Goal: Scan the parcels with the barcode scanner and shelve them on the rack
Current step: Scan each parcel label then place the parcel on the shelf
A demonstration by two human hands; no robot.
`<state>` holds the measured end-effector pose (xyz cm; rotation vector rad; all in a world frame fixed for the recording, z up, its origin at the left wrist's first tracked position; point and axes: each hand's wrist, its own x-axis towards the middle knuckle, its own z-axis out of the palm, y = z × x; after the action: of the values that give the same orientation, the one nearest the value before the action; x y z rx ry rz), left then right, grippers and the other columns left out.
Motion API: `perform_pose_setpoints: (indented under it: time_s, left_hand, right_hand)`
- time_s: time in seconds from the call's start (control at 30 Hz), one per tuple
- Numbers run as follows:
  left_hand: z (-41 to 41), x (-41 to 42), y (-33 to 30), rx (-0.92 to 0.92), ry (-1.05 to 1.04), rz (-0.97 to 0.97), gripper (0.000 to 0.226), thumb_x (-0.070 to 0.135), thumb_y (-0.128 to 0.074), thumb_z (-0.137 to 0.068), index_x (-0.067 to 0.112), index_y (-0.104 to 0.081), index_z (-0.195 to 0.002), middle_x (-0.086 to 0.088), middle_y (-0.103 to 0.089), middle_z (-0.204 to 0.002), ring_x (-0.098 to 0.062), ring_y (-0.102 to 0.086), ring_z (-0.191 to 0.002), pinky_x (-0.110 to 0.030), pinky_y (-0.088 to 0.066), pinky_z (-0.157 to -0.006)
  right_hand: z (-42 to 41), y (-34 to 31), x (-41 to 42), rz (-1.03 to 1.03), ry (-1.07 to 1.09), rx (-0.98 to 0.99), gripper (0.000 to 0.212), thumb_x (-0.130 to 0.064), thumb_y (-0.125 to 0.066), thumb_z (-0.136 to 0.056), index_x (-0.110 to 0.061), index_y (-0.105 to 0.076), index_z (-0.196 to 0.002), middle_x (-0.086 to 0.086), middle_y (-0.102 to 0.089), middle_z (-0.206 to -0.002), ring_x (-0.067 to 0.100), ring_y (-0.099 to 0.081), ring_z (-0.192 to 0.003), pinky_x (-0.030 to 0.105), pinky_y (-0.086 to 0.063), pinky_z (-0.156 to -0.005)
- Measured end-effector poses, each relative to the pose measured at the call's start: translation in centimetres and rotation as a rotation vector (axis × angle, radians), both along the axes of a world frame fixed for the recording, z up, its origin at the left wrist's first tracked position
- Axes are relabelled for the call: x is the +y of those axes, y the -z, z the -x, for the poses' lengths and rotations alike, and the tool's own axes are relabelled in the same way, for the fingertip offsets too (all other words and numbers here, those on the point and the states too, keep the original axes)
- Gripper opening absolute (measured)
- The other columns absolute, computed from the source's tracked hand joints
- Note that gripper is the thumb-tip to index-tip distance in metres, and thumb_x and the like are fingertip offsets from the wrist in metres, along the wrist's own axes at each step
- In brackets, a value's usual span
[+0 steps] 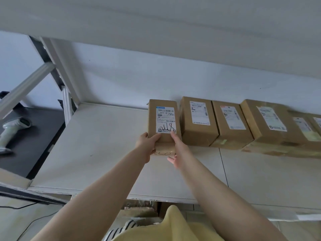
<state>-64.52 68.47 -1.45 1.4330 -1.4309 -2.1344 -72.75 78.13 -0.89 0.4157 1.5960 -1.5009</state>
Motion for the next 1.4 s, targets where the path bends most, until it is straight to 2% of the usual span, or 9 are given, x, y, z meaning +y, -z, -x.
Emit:
perform_pose_setpoints:
  time_s: [0.17, 0.33, 0.43, 0.57, 0.67, 0.8, 0.9, 1.07, 1.4]
  left_hand:
    - [2.2, -0.4, -0.6, -0.007, -0.004, 0.038, 0.017, 0.023, -0.072, -0.093, 0.016, -0.064, -0.106, -0.002, -0.066, -0.093, -0.024, -0.062, -0.089, -0.044, -0.057, -0.091]
    - [3.5, -1.1, -1.2, -0.014, -0.008, -0.013, 0.015, 0.016, -0.074, -0.092, 0.012, -0.064, -0.103, -0.004, -0.066, -0.089, -0.022, -0.061, -0.08, -0.044, -0.056, -0.091]
    - [3.6, -1.2, -1.3, -0.013, -0.02, -0.036, 0.014, 0.014, -0.075, -0.09, 0.011, -0.065, -0.099, -0.003, -0.066, -0.087, -0.023, -0.062, -0.08, -0.045, -0.056, -0.092]
    - [3.7, -1.2, -0.9, -0.02, -0.044, -0.028, 0.013, 0.015, -0.075, -0.091, 0.015, -0.062, -0.086, -0.002, -0.064, -0.085, -0.021, -0.061, -0.078, -0.046, -0.055, -0.094]
    - [4.0, -1.2, -0.5, -0.007, -0.043, -0.01, 0.013, 0.018, -0.074, -0.091, 0.017, -0.062, -0.088, 0.0, -0.065, -0.087, -0.025, -0.063, -0.087, -0.046, -0.055, -0.094]
    - [4.5, -1.6, -0.6, -0.014, -0.03, 0.014, 0.014, 0.022, -0.073, -0.093, 0.02, -0.06, -0.088, 0.0, -0.064, -0.087, -0.027, -0.063, -0.091, -0.046, -0.055, -0.094]
    - [5.0, -2.2, -0.7, -0.03, -0.015, 0.006, 0.013, 0.019, -0.073, -0.092, 0.015, -0.062, -0.097, -0.001, -0.062, -0.085, -0.025, -0.061, -0.086, -0.045, -0.055, -0.093]
    - [5.4, -2.5, -1.0, -0.037, -0.03, -0.005, 0.011, 0.013, -0.066, -0.095, 0.014, -0.059, -0.103, 0.001, -0.059, -0.084, -0.015, -0.056, -0.075, -0.037, -0.051, -0.083]
    - [5.4, -2.3, -1.2, -0.028, -0.02, 0.024, 0.015, 0.022, -0.072, -0.092, 0.017, -0.061, -0.102, 0.0, -0.062, -0.087, -0.025, -0.058, -0.088, -0.04, -0.053, -0.083]
  right_hand:
    - [1.8, -1.5, -0.5, -0.024, 0.017, -0.076, 0.056, -0.052, -0.073, -0.085, -0.019, -0.049, -0.123, 0.01, -0.048, -0.123, 0.031, -0.048, -0.111, 0.052, -0.039, -0.112]
    - [2.9, -0.6, -1.1, 0.064, 0.035, -0.086, 0.062, -0.05, -0.081, -0.078, -0.013, -0.058, -0.121, 0.01, -0.065, -0.122, 0.027, -0.066, -0.104, 0.042, -0.051, -0.101]
    - [3.0, -0.3, -1.5, 0.074, 0.059, -0.086, 0.068, -0.051, -0.083, -0.074, -0.016, -0.058, -0.127, 0.009, -0.065, -0.127, 0.028, -0.064, -0.112, 0.044, -0.048, -0.105]
    - [2.9, -1.0, -1.7, 0.073, 0.057, -0.081, 0.06, -0.048, -0.076, -0.083, -0.013, -0.055, -0.127, 0.007, -0.063, -0.117, 0.023, -0.062, -0.092, 0.037, -0.047, -0.09]
    - [3.0, -1.4, -1.7, 0.061, 0.069, -0.078, 0.06, -0.048, -0.074, -0.086, -0.014, -0.051, -0.13, 0.007, -0.057, -0.113, 0.024, -0.059, -0.098, 0.04, -0.045, -0.102]
    - [3.3, -1.8, -2.5, 0.057, 0.074, -0.057, 0.071, -0.051, -0.074, -0.084, -0.013, -0.048, -0.139, 0.01, -0.052, -0.143, 0.028, -0.053, -0.129, 0.044, -0.039, -0.111]
    - [3.4, -1.8, -2.8, 0.055, 0.09, -0.063, 0.065, -0.049, -0.071, -0.087, -0.013, -0.048, -0.136, 0.007, -0.052, -0.132, 0.024, -0.061, -0.105, 0.04, -0.043, -0.105]
    - [3.9, -1.9, -3.3, 0.03, 0.112, -0.077, 0.063, -0.041, -0.064, -0.095, -0.013, -0.039, -0.146, 0.011, -0.036, -0.154, 0.03, -0.043, -0.138, 0.043, -0.039, -0.111]
    - [3.8, -2.4, -3.0, 0.069, 0.055, -0.067, 0.069, -0.048, -0.07, -0.088, -0.011, -0.044, -0.14, 0.008, -0.052, -0.142, 0.027, -0.054, -0.129, 0.044, -0.039, -0.11]
